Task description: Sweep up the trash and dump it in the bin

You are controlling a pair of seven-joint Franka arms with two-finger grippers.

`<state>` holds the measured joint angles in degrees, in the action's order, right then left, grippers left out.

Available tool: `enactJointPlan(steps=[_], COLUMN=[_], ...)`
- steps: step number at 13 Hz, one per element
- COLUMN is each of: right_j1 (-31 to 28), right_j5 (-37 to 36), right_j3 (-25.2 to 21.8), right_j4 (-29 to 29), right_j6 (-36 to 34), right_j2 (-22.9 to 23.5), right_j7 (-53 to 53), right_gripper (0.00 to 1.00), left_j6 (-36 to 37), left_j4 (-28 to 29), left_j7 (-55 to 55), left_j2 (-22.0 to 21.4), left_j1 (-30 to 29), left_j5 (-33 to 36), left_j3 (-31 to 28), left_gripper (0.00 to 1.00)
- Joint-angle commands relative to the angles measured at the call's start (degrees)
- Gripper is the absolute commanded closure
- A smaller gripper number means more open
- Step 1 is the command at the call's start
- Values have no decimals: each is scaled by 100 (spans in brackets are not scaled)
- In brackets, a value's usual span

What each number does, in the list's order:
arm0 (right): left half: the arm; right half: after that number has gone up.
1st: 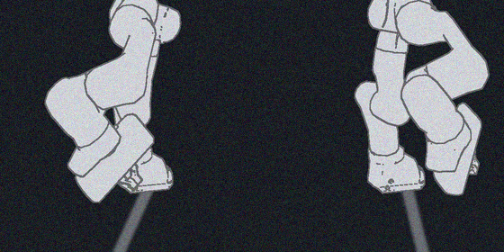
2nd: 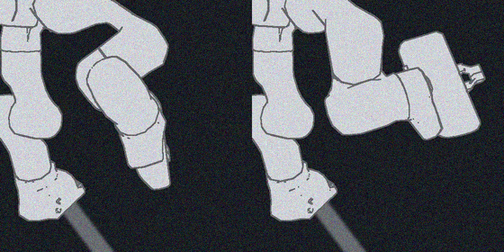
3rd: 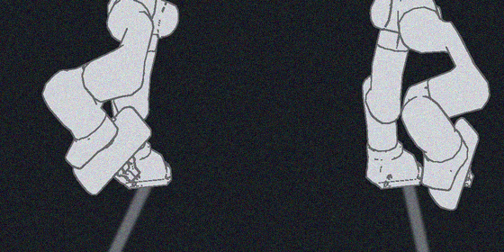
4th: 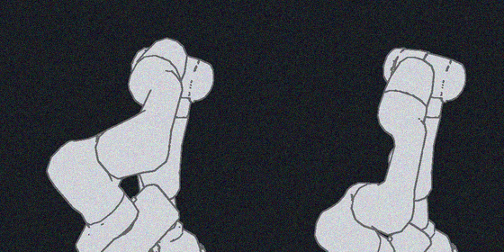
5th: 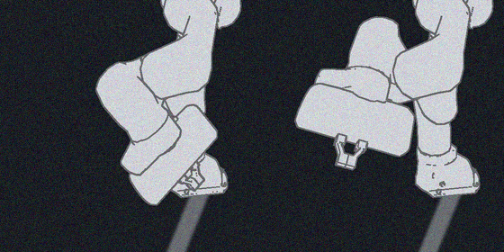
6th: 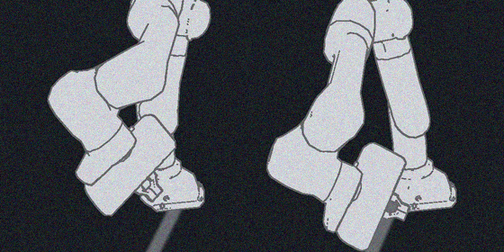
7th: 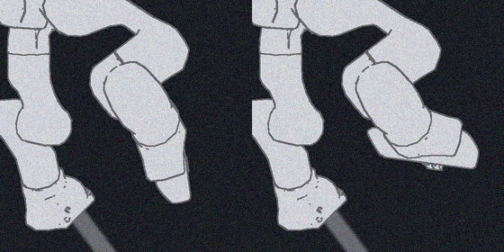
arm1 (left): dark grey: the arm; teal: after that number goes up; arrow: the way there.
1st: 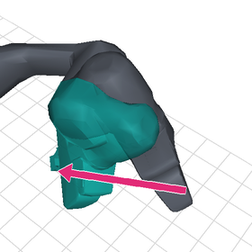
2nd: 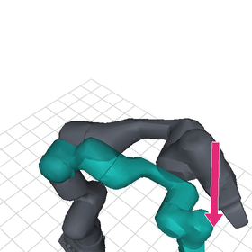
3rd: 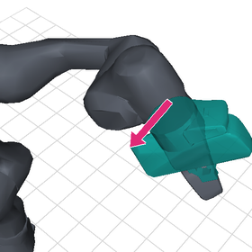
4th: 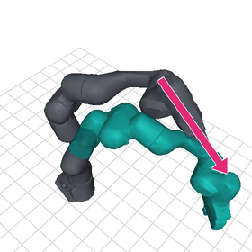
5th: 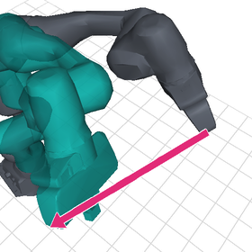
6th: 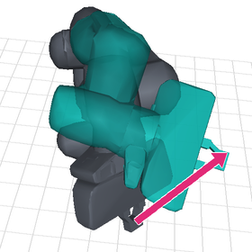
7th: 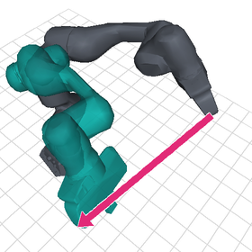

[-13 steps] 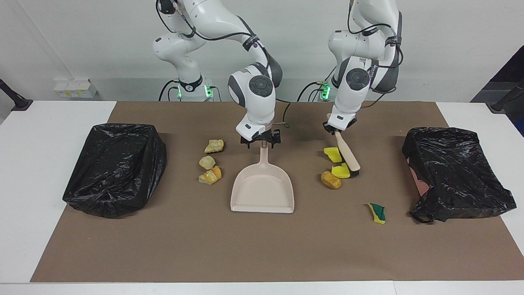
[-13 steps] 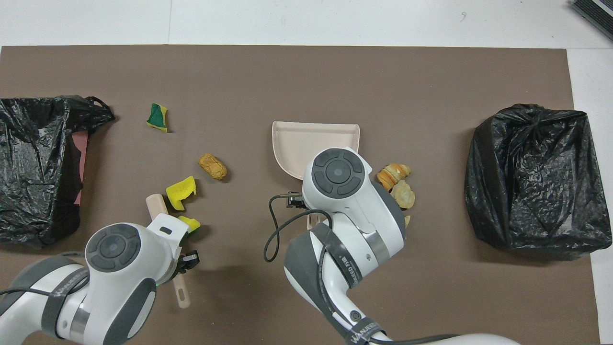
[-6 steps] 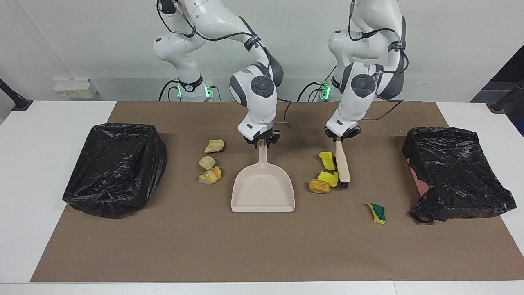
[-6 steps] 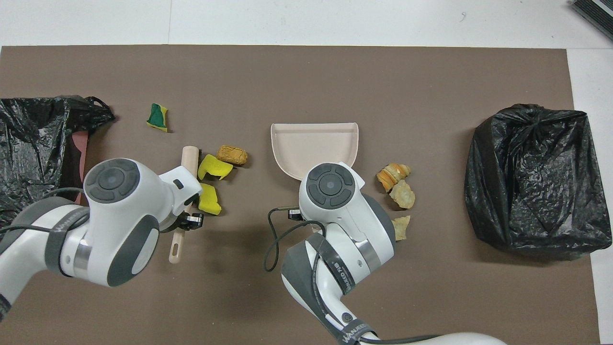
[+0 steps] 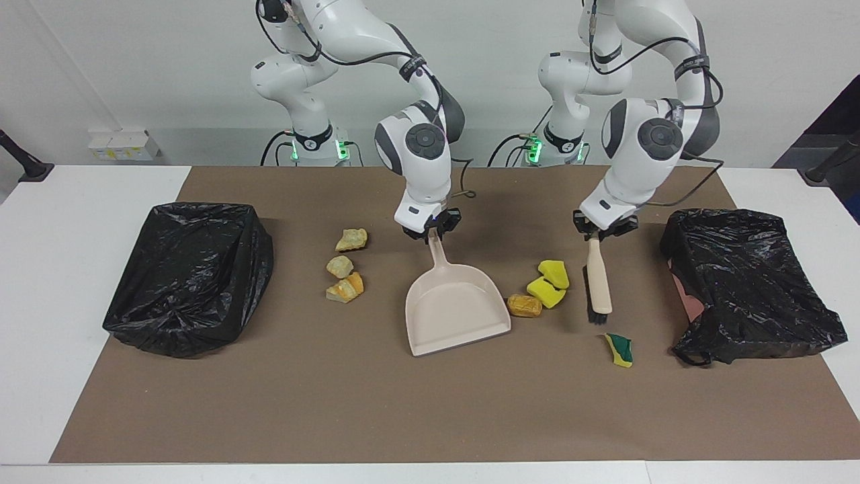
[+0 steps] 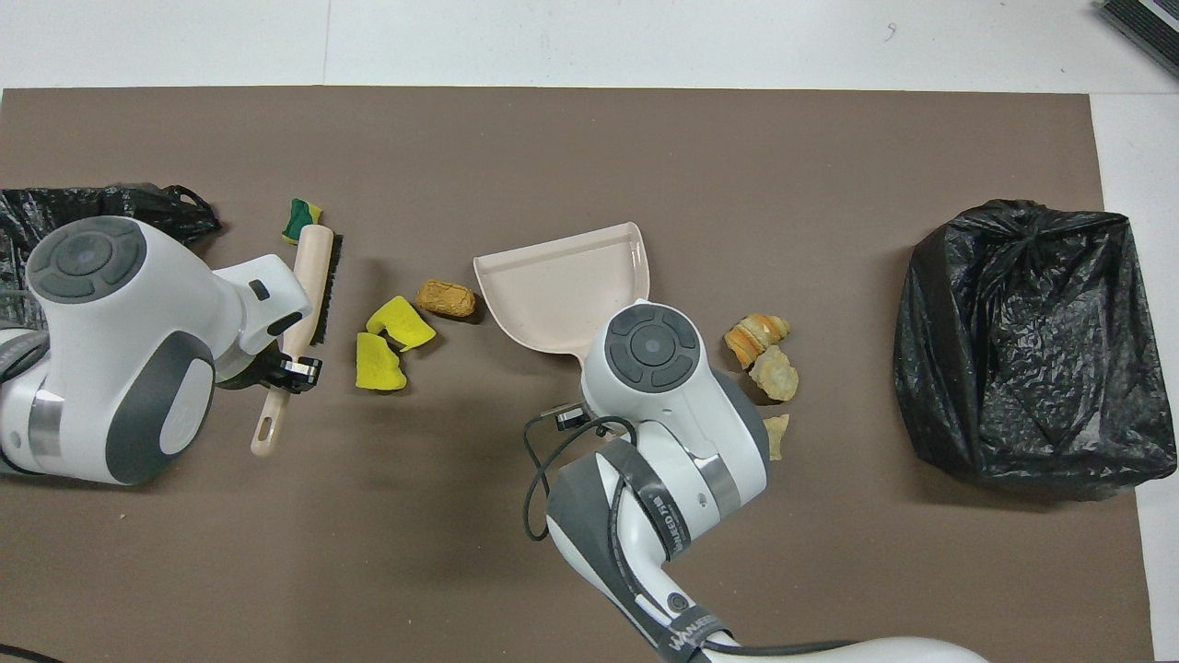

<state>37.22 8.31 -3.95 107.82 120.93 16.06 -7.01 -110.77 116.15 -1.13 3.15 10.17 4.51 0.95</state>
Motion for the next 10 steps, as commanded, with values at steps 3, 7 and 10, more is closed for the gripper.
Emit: enactJointPlan(steps=[3,7,10], right_j1=[-487,-584,-496], right_j5=[-362,-1303,-1727], right_j3=[8,17,34], right_j4=[186,195,195], right_j6=[-165,-253,-351], right_j2=[-367,-367,-341], right_j7=[2708,4750,4788], right_gripper=[100,100,100], left_j6=[-295,-708,-974], left_j4=[-706,-1313,-1288], left_j7=[-755,-1836,-1944], left_j2=[563,1186,1425], left_j1=[-471,-998,-992], left_j5=[734,858,841], left_j3=[55,55,55], left_gripper=[100,100,100])
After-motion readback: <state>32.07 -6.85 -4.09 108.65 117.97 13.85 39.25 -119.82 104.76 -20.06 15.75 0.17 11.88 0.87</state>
